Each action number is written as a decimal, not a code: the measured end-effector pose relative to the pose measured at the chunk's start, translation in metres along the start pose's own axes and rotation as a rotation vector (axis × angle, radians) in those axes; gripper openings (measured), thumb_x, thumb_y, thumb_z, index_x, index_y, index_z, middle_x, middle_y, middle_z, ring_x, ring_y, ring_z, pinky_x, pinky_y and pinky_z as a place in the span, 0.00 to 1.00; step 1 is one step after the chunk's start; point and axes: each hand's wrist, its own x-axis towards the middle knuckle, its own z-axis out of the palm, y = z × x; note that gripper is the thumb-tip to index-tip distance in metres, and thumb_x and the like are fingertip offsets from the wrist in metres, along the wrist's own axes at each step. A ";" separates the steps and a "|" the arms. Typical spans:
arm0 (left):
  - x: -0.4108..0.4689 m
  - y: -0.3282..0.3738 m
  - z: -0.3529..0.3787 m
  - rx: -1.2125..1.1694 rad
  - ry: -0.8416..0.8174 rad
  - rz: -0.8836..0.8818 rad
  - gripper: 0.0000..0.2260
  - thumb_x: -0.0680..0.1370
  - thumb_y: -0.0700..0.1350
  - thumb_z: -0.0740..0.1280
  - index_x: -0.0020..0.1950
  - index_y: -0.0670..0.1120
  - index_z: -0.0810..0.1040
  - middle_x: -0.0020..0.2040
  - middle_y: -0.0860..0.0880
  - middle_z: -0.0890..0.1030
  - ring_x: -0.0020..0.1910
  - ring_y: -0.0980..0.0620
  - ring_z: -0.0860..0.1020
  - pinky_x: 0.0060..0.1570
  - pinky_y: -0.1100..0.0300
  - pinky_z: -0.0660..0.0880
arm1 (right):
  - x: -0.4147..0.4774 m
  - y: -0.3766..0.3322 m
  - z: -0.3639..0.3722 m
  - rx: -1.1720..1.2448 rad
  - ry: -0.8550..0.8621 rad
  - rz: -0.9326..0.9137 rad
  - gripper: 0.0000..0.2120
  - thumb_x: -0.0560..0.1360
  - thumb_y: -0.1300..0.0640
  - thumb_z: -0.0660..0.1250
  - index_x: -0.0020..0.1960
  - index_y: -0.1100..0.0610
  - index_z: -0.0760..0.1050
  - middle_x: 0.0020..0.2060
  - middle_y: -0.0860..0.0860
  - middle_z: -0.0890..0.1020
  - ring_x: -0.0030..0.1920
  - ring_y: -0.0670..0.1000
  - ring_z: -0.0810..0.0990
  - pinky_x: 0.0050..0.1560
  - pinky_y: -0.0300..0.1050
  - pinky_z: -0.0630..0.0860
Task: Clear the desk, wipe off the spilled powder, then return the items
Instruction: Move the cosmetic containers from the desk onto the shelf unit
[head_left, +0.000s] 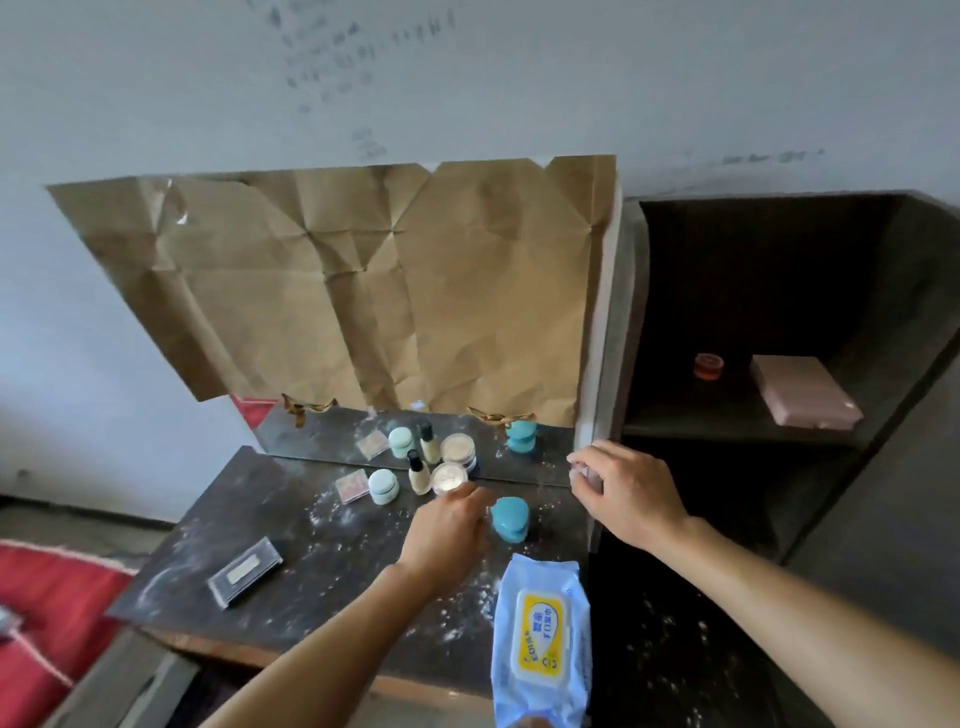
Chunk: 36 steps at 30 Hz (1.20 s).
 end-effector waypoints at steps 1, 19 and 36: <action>-0.014 -0.019 -0.003 0.004 -0.003 -0.034 0.08 0.76 0.43 0.61 0.53 0.46 0.76 0.51 0.48 0.79 0.48 0.44 0.78 0.41 0.52 0.71 | 0.000 -0.015 0.014 0.013 -0.039 0.006 0.07 0.71 0.51 0.66 0.46 0.49 0.80 0.41 0.45 0.82 0.40 0.50 0.83 0.33 0.44 0.76; -0.111 -0.287 -0.005 0.062 -0.274 -0.578 0.14 0.76 0.45 0.61 0.60 0.48 0.73 0.57 0.49 0.75 0.56 0.45 0.76 0.49 0.51 0.75 | 0.086 -0.179 0.235 0.041 -0.542 -0.122 0.15 0.77 0.49 0.60 0.61 0.49 0.74 0.56 0.46 0.79 0.54 0.52 0.78 0.48 0.45 0.74; -0.080 -0.427 0.060 0.094 -0.545 -0.691 0.36 0.72 0.53 0.71 0.74 0.47 0.57 0.68 0.47 0.66 0.68 0.46 0.66 0.63 0.53 0.66 | 0.204 -0.217 0.428 -0.294 -0.942 -0.184 0.25 0.72 0.61 0.68 0.66 0.50 0.64 0.68 0.51 0.66 0.70 0.54 0.62 0.61 0.54 0.67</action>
